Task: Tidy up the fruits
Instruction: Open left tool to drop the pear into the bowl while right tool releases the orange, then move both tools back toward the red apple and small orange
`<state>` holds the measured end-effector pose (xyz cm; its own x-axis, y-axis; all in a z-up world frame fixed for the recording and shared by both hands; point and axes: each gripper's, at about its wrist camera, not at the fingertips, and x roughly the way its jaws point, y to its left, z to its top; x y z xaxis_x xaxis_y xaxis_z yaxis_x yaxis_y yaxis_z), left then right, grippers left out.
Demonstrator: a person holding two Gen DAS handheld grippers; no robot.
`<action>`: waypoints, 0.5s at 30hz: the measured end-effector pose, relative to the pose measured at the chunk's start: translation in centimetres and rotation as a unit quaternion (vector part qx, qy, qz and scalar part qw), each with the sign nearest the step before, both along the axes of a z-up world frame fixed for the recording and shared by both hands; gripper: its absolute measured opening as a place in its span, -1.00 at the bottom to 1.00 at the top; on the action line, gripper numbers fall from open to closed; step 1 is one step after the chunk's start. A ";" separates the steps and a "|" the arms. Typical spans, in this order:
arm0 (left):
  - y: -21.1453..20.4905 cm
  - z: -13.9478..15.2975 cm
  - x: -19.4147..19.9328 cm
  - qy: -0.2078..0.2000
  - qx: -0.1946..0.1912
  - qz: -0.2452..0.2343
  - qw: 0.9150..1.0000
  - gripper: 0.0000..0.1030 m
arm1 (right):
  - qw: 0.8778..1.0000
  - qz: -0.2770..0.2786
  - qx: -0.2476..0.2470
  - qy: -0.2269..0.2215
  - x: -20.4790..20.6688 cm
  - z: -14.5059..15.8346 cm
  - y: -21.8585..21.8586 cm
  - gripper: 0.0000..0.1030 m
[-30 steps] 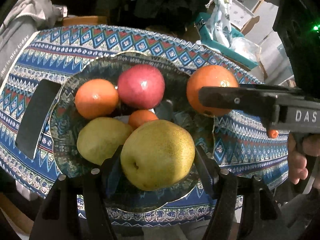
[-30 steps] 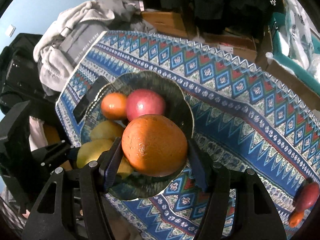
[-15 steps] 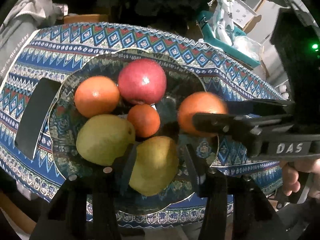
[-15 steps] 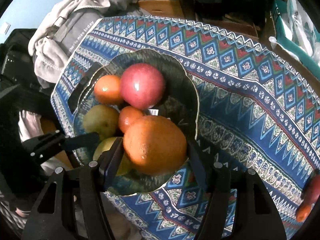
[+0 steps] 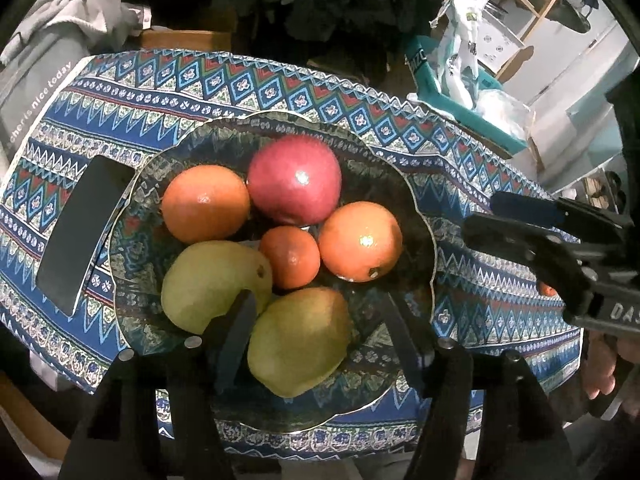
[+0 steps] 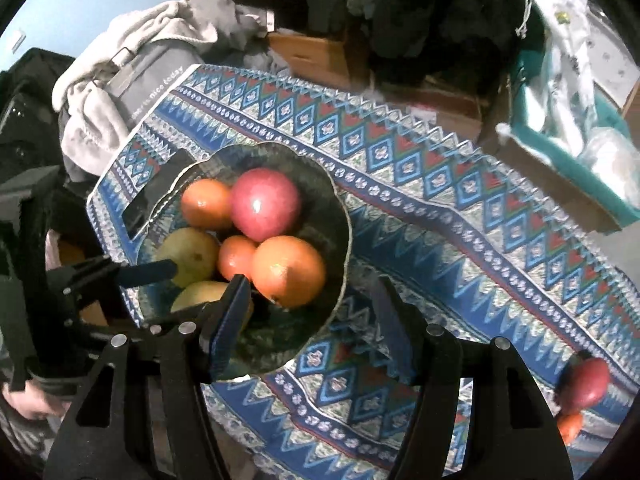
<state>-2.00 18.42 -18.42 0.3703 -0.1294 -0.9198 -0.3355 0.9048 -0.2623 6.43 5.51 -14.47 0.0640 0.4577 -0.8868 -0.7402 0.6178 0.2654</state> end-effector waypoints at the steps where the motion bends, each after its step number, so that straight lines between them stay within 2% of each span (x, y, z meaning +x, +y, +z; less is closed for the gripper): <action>1: -0.1 0.1 0.0 -0.001 0.001 0.000 1.000 0.30 | 1.000 -0.001 0.001 -0.003 0.0 0.2 -0.2 0.26; 8: -0.8 0.9 0.4 -0.010 0.006 -0.005 1.000 0.36 | 1.000 -0.006 -0.004 -0.028 -0.5 1.4 -2.2 0.26; 15: -2.3 1.7 1.2 -0.017 0.005 -0.014 1.000 0.44 | 0.999 -0.023 -0.016 -0.044 -0.7 1.7 -5.0 0.36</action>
<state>-0.80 16.13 -16.74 0.3973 -0.1306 -0.9083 -0.3019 0.9161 -0.2638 5.78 0.48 -12.74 0.1619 0.4243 -0.8909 -0.7307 0.6584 0.1808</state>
